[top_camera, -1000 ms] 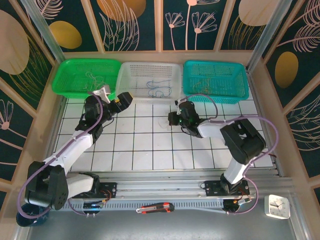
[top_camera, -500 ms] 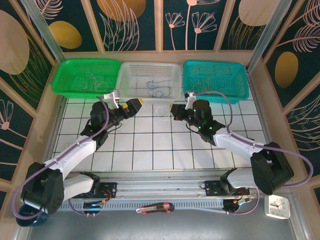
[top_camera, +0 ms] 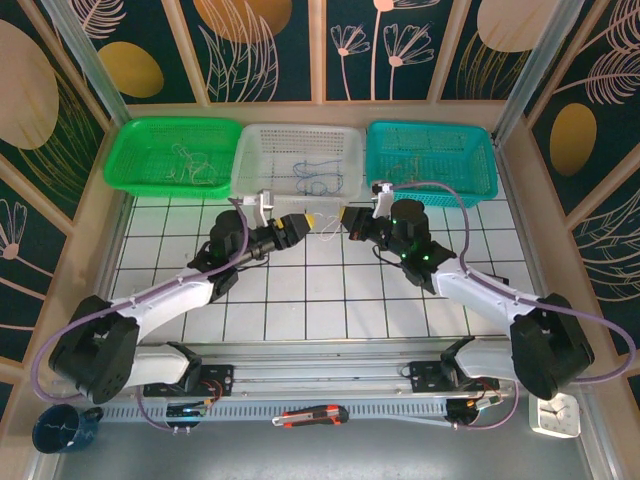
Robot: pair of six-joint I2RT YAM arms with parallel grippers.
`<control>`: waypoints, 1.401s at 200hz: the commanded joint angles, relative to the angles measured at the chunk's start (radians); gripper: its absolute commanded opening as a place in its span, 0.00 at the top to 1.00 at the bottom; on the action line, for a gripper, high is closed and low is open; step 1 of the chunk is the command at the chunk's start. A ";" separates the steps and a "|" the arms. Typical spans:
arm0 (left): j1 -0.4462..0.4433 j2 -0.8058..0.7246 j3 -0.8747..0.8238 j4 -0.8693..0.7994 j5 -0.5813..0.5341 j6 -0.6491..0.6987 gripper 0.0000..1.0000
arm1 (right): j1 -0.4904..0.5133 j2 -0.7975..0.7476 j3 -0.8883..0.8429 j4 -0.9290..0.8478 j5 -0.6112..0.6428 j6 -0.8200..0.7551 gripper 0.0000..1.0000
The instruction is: Untangle the cables
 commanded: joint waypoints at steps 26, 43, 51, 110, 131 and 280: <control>-0.012 0.056 0.041 0.101 -0.008 0.006 0.38 | 0.015 -0.048 0.004 0.022 -0.033 0.028 1.00; -0.015 0.070 0.049 0.110 -0.006 0.005 0.40 | 0.019 -0.054 0.002 0.024 -0.034 0.031 1.00; -0.018 0.075 0.052 0.115 -0.005 0.004 0.41 | 0.023 -0.056 0.002 0.025 -0.034 0.033 1.00; -0.026 0.108 0.069 0.162 0.012 -0.018 0.69 | 0.040 -0.039 -0.005 0.049 -0.038 0.045 1.00; -0.027 0.088 0.071 0.157 0.002 -0.018 0.93 | 0.040 -0.035 -0.019 0.046 -0.020 0.041 1.00; -0.026 -0.044 0.434 -0.281 -0.008 0.127 1.00 | 0.020 -0.192 -0.169 0.083 0.028 -0.193 0.44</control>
